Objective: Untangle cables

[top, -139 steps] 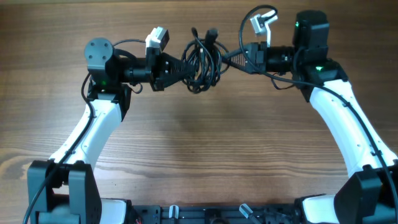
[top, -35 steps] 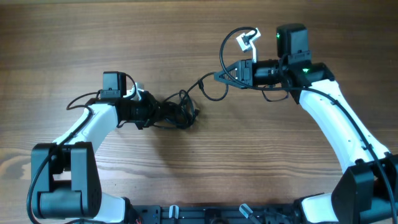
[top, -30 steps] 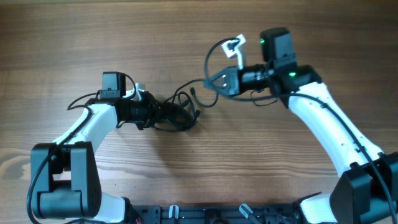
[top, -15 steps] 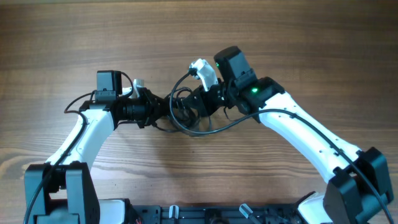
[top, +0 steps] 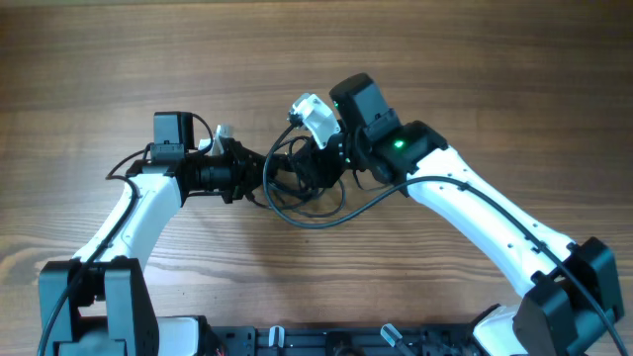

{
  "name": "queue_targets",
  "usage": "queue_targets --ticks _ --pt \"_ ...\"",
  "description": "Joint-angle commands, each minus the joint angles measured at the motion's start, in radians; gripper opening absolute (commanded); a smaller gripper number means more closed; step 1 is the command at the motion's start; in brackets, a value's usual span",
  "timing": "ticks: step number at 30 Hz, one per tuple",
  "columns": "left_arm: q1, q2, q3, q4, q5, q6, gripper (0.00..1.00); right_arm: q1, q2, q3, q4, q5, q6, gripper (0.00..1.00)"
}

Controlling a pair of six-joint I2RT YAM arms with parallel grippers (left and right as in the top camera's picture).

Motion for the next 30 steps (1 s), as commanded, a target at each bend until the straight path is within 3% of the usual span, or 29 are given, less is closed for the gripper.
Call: queue_targets --ticks 1,4,7,8,9,10,12,15,17,20,24,27,30 --pt "0.006 -0.025 -0.002 0.010 0.057 0.002 0.04 0.026 0.047 -0.016 0.008 0.042 -0.037 0.04" --pt "0.006 -0.025 -0.002 0.010 0.057 0.002 0.04 0.026 0.061 -0.015 0.075 0.054 -0.036 0.05" --pt "0.006 -0.025 -0.002 0.009 0.058 0.000 0.04 0.026 0.037 0.045 0.074 0.107 -0.037 0.29" --pt "0.006 -0.025 -0.002 0.010 0.058 -0.003 0.04 0.026 0.011 0.061 0.069 0.124 -0.038 0.47" --pt "0.006 -0.025 -0.002 0.009 0.058 -0.003 0.04 0.026 -0.010 0.061 0.064 0.124 -0.050 0.52" --pt "0.006 -0.025 -0.002 0.010 0.058 -0.003 0.04 0.026 -0.042 0.061 0.051 0.124 -0.075 0.66" --pt "0.006 -0.025 -0.002 0.009 0.058 -0.024 0.04 0.026 -0.095 0.061 0.034 0.124 -0.109 0.77" --pt "0.006 -0.025 -0.002 0.010 0.057 -0.154 0.04 0.026 -0.166 0.061 0.021 0.124 -0.114 0.78" --pt "0.006 -0.025 -0.002 0.010 0.057 -0.315 0.04 0.026 -0.200 0.061 -0.035 0.116 -0.114 0.77" --pt "0.006 -0.025 -0.002 0.023 0.057 -0.527 0.04 0.044 -0.198 0.060 -0.226 0.055 -0.114 0.65" --pt "0.006 -0.025 -0.002 0.029 0.067 -0.731 0.04 0.117 -0.196 0.029 -0.284 0.092 -0.114 0.62" --pt "0.006 -0.025 -0.002 0.029 0.119 -0.816 0.04 0.192 -0.175 0.029 -0.277 0.287 -0.116 0.62" --pt "0.006 -0.025 -0.002 0.029 0.166 -0.818 0.04 0.236 -0.120 0.029 -0.276 0.419 -0.118 0.61"
